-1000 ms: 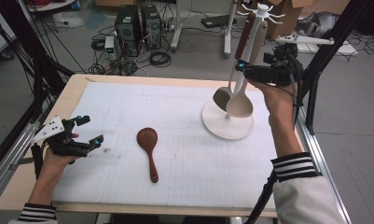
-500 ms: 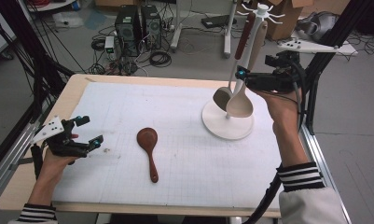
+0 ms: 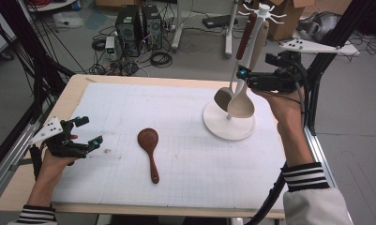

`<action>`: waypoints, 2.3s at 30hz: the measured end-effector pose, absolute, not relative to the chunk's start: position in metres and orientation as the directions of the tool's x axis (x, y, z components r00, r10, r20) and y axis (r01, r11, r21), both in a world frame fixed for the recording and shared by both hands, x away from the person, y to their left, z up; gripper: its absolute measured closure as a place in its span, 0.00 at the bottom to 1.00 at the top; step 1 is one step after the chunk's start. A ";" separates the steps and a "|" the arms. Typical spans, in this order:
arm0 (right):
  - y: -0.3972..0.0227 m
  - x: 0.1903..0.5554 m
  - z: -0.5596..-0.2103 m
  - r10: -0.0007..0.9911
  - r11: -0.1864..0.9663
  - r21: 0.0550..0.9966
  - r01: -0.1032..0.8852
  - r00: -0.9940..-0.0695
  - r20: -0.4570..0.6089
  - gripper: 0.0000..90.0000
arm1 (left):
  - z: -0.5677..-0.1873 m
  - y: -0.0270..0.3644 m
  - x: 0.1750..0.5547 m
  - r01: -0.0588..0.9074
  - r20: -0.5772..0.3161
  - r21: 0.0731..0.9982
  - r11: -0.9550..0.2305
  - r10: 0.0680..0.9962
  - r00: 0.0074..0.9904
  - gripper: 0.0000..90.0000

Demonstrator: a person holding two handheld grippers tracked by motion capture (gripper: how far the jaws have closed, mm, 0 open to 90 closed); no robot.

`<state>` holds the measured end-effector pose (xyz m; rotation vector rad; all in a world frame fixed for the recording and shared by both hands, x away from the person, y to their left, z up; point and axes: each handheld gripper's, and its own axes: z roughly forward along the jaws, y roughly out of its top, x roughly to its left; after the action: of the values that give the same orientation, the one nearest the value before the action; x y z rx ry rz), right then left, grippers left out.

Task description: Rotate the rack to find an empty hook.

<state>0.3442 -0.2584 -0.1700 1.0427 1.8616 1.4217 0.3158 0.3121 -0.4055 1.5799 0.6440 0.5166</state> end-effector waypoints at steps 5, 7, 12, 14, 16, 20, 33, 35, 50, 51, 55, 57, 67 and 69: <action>-0.259 0.344 -0.169 0.848 0.132 0.962 0.239 -0.530 0.016 0.04 | -0.406 0.312 0.316 0.105 -0.042 0.993 -0.054 0.671 0.740 0.02; -0.261 0.343 -0.168 0.845 0.122 0.964 0.237 -0.533 0.025 0.12 | -0.406 0.312 0.316 0.105 -0.042 0.993 -0.054 0.671 0.741 0.02; -0.271 0.339 -0.164 0.840 0.092 0.969 0.228 -0.541 0.047 0.42 | -0.406 0.312 0.316 0.106 -0.042 0.993 -0.054 0.671 0.740 0.02; -0.274 0.338 -0.163 0.840 0.096 0.969 0.227 -0.541 0.044 0.47 | -0.406 0.312 0.316 0.106 -0.042 0.993 -0.054 0.671 0.741 0.02; -0.276 0.338 -0.162 0.836 0.111 0.966 0.232 -0.548 0.036 0.53 | -0.407 0.312 0.316 0.107 -0.042 0.993 -0.056 0.670 0.742 0.02; -0.281 0.339 -0.160 0.829 0.128 0.965 0.229 -0.558 0.022 0.69 | -0.407 0.312 0.316 0.108 -0.044 0.993 -0.055 0.667 0.743 0.02; -0.300 0.347 -0.152 0.847 0.152 0.955 0.255 -0.532 0.007 0.99 | -0.408 0.312 0.317 0.115 -0.050 0.992 -0.054 0.667 0.744 0.02; -0.302 0.348 -0.149 0.846 0.158 0.955 0.251 -0.532 0.000 0.99 | -0.408 0.312 0.317 0.115 -0.052 0.992 -0.052 0.668 0.743 0.02; -0.317 0.362 -0.136 0.868 0.174 0.954 0.245 -0.495 -0.031 1.00 | -0.409 0.314 0.318 0.132 -0.072 0.990 -0.039 0.669 0.740 0.02; -0.319 0.363 -0.135 0.870 0.170 0.954 0.247 -0.492 -0.028 1.00 | -0.409 0.314 0.318 0.132 -0.073 0.991 -0.038 0.669 0.740 0.02; -0.323 0.368 -0.131 0.877 0.162 0.953 0.256 -0.480 -0.020 1.00 | -0.410 0.315 0.318 0.136 -0.075 0.990 -0.039 0.668 0.740 0.02; -0.325 0.371 -0.130 0.880 0.167 0.951 0.261 -0.474 -0.024 1.00 | -0.410 0.315 0.319 0.138 -0.076 0.990 -0.039 0.667 0.741 0.02; -0.332 0.382 -0.118 0.882 0.147 0.955 0.258 -0.472 -0.008 1.00 | -0.411 0.317 0.319 0.138 -0.078 0.990 -0.037 0.671 0.737 0.02; -0.333 0.383 -0.115 0.882 0.147 0.956 0.254 -0.471 -0.011 1.00 | -0.411 0.318 0.319 0.139 -0.077 0.990 -0.039 0.671 0.737 0.02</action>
<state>0.3833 -0.3326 -0.1146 1.0856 1.8269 1.3407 0.3187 0.3176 -0.4108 1.5792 0.6737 0.4865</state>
